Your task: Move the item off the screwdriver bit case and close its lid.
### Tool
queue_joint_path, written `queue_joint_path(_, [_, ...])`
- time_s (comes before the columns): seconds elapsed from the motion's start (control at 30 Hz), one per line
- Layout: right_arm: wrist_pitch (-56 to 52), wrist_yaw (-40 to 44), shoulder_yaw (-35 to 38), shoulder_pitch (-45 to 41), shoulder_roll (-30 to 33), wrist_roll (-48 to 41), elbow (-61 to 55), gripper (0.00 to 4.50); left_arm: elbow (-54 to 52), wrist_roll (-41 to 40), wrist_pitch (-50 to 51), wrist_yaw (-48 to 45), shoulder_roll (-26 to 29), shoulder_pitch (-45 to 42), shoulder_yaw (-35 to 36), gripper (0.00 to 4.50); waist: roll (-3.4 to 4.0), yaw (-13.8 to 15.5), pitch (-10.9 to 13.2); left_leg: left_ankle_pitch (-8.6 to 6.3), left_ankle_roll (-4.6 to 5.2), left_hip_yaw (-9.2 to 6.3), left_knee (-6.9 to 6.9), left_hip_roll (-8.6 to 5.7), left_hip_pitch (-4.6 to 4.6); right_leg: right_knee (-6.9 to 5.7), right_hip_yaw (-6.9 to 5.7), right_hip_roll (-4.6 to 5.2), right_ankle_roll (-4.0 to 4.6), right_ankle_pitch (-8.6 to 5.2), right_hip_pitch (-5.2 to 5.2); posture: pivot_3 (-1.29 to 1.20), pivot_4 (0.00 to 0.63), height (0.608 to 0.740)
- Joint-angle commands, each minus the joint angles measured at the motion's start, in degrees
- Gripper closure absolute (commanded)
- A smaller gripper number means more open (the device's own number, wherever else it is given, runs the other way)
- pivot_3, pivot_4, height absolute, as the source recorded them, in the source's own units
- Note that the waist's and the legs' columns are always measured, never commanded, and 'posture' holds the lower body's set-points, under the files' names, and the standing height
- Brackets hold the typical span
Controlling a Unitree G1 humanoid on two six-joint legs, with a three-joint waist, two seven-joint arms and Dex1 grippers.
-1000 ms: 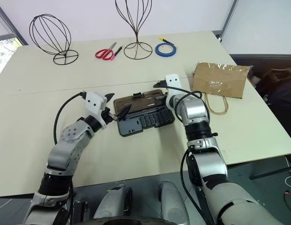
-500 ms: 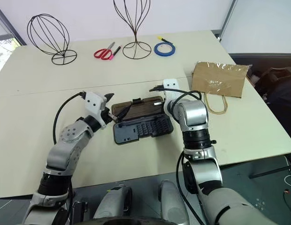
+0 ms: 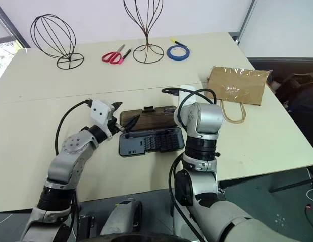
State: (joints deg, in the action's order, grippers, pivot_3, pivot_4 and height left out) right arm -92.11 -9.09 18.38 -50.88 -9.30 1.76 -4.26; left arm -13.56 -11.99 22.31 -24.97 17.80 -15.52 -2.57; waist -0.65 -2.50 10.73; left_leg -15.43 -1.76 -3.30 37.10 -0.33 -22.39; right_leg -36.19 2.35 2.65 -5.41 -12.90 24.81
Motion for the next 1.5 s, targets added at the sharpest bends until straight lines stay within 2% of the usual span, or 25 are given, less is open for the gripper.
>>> queue_joint_path(0.03, [-0.39,-1.27,0.33,-1.54,-1.53,1.0,-1.32,4.45,-1.62,-0.42,-0.2,-0.03,0.03,-0.61,0.55,0.0,0.0,-0.02,0.0,0.0,0.0,0.0,-0.01,0.0,0.0,0.0,0.0,0.0,0.0,0.0,0.0,0.0,0.15,0.74])
queue_joint_path(0.47, [-0.39,0.5,-2.04,0.27,-2.81,-0.77,-1.97,4.45,-1.29,-0.05,-0.57,0.48,-0.36,-0.87,0.4,0.0,0.0,-0.1,0.0,0.0,0.0,0.0,-0.02,0.0,0.0,0.0,0.0,-0.01,0.0,0.0,0.01,0.0,0.15,0.74])
queue_joint_path(0.93, [-0.39,4.42,-7.47,0.98,0.04,-3.53,-0.83,4.45,-0.99,0.15,-0.97,0.5,-0.47,-0.81,0.56,0.0,0.01,-0.07,0.01,0.0,0.0,0.01,-0.04,0.02,0.0,0.01,0.0,-0.02,0.0,0.0,0.03,0.0,0.15,0.74])
queue_joint_path(1.3, [-0.39,4.46,-7.47,1.55,0.9,-3.38,-0.72,4.45,-0.85,0.26,-1.18,0.51,-0.69,-0.73,0.28,0.0,0.01,-0.07,0.0,0.0,0.0,0.0,-0.04,0.02,0.0,0.02,0.0,-0.02,0.01,0.0,0.03,0.0,0.15,0.74])
queue_joint_path(1.33, [-0.39,4.46,-7.38,1.54,0.99,-3.36,-0.65,3.91,-0.8,0.28,-1.2,0.5,-0.71,-0.78,0.25,0.0,0.01,-0.07,0.01,0.0,0.0,0.0,-0.04,0.02,0.0,0.02,0.0,-0.02,0.0,0.0,0.03,0.0,0.15,0.74])
queue_joint_path(1.37, [-0.39,4.45,-7.32,1.54,1.05,-3.36,-0.61,3.67,-0.77,0.29,-1.21,0.49,-0.72,-0.81,0.23,0.0,0.01,-0.06,0.01,0.0,0.0,0.0,-0.04,0.02,0.0,0.02,0.0,-0.02,0.0,0.0,0.03,0.0,0.15,0.74])
queue_joint_path(1.5, [-0.39,4.43,-6.95,1.29,1.83,-3.19,-0.17,1.66,-0.8,0.29,-1.23,0.35,-0.67,-0.91,0.18,0.0,0.01,-0.05,0.01,0.0,0.0,0.01,-0.04,0.02,0.0,0.02,0.0,-0.02,0.0,0.0,0.03,0.0,0.15,0.74])
